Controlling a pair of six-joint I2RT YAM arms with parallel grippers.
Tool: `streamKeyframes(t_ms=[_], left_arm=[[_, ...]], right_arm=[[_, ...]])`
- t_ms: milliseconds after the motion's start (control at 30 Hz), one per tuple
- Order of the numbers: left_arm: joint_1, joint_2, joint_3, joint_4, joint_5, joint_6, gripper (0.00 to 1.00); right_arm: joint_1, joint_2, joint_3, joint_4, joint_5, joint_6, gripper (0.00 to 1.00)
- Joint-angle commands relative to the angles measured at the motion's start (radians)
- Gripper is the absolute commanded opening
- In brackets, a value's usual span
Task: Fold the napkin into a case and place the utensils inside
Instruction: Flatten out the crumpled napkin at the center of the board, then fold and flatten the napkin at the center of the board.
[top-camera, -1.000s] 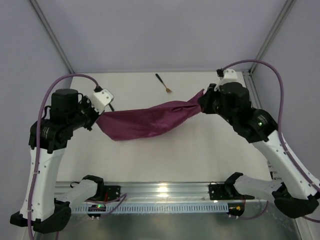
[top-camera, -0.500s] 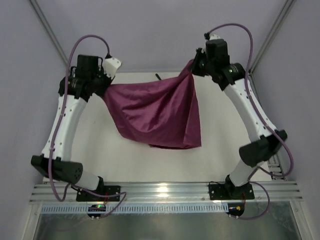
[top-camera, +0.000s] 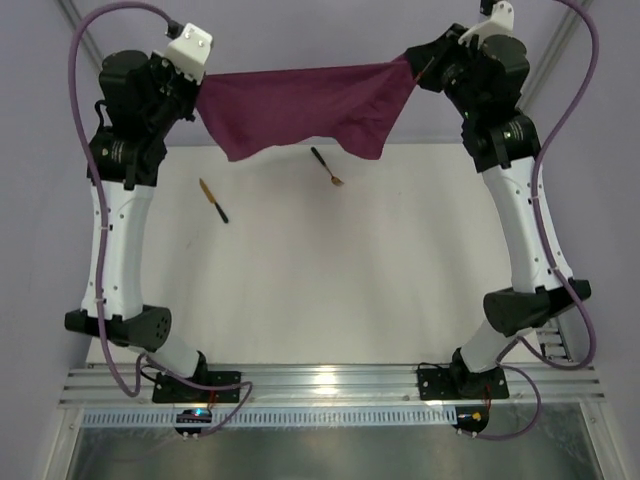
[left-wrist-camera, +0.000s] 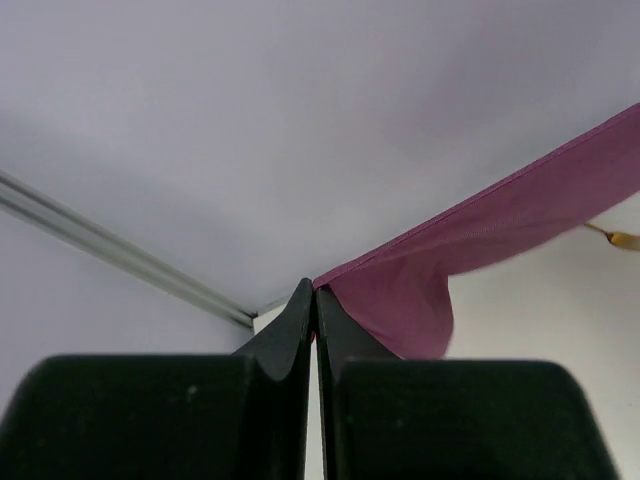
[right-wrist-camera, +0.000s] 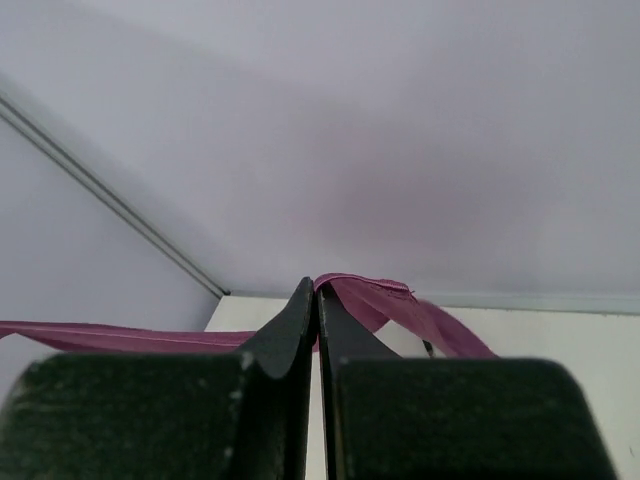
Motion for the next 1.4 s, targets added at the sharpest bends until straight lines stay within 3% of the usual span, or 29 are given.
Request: streamKeyframes(t_ms=[0,33,100,233,300,433,500,667,733,967,1133,1267,1367], left_arm=[[-0.005,-0.137,-0.214,0.048,0.046,0.1,0.0],[-0.017,-0.174,-0.368,0.048,0.06,0.141,0.0],[-0.039,-0.232,-0.483,-0.011,0.112,0.164,0.0],[-0.06,-0.35,-0.934,0.014,0.111,0.239,0.0],[-0.074,-0.399,-1.056,0.008,0.12,0.278,0.0],[-0.105,-0.456,-1.342,-0.006,0.126,0.333,0.0],[-0.109,-0.47,-1.4,-0.024,0.126,0.339,0.0],[-0.112,-0.495,-1.506,-0.134,0.154,0.348,0.0],[-0.112,-0.527,-1.519,-0.234,0.183,0.347,0.0],[-0.117,-0.679,-1.499,-0.49,0.235,0.345,0.0],[-0.117,-0.705,-1.425,-0.394,0.237,0.238,0.0],[-0.117,-0.567,-1.304,-0.205,0.198,0.119,0.0],[-0.117,-0.446,-1.208,-0.093,0.154,0.072,0.0]], right_arm=[[-0.033,-0.138,-0.198,0.1,0.013,-0.041,0.04],[-0.033,-0.177,-0.385,0.155,0.007,-0.018,0.04],[-0.032,-0.296,-0.575,0.219,-0.002,0.008,0.04],[-0.012,-0.471,-1.078,0.253,0.038,0.088,0.04],[0.012,-0.557,-1.305,0.264,0.083,0.119,0.04],[0.071,-0.651,-1.553,0.212,0.147,0.18,0.04],[0.091,-0.688,-1.632,0.152,0.177,0.22,0.04],[0.183,-0.812,-1.703,0.03,0.22,0.3,0.04],[0.23,-0.85,-1.708,-0.084,0.24,0.346,0.04],[0.306,-0.981,-1.746,-0.224,0.227,0.478,0.04],[0.307,-0.981,-1.711,-0.225,0.272,0.461,0.04],[0.274,-0.895,-1.595,-0.23,0.407,0.377,0.04],[0.147,-0.783,-1.544,-0.128,0.377,0.273,0.04]])
